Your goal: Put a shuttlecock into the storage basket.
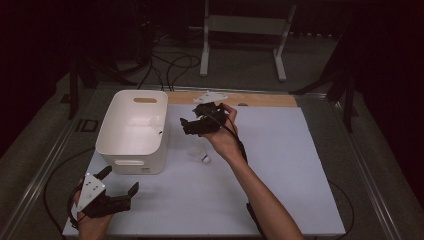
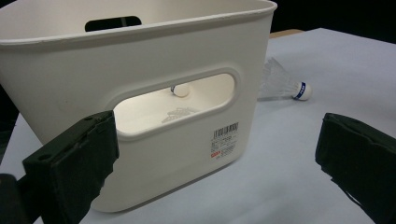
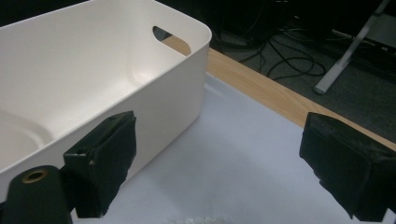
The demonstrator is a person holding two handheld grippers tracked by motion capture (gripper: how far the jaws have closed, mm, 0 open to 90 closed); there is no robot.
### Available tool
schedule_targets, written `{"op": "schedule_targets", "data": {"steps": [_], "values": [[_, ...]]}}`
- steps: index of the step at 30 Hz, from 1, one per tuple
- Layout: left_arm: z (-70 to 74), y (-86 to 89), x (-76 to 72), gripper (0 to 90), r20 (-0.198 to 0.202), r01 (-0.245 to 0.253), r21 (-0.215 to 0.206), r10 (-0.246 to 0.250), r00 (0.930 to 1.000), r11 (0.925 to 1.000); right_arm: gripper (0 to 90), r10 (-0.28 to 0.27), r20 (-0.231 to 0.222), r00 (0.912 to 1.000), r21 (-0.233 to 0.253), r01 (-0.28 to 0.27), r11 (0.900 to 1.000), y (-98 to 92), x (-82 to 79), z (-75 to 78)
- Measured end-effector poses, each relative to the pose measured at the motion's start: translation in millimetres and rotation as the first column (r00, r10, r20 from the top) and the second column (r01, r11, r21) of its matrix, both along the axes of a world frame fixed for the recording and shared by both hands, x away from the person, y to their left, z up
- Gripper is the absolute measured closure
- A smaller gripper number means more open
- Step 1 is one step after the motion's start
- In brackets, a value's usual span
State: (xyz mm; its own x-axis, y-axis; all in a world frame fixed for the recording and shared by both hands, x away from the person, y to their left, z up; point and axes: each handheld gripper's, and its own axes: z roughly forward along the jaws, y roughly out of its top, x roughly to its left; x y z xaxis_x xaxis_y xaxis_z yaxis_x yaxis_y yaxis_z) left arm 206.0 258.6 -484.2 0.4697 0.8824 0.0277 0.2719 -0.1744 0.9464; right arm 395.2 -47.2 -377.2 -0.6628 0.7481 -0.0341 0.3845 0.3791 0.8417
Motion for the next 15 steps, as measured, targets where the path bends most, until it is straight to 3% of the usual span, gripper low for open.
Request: {"op": "schedule_targets", "data": {"steps": [15], "values": [[0.0,-0.3,0.0,0.0,-0.001,0.002,0.002,-0.002,1.0000,1.0000,10.9,-0.024,-0.020,0.9995,-0.021,0.024,1.000,-4.2,2.4,-14.8]]}}
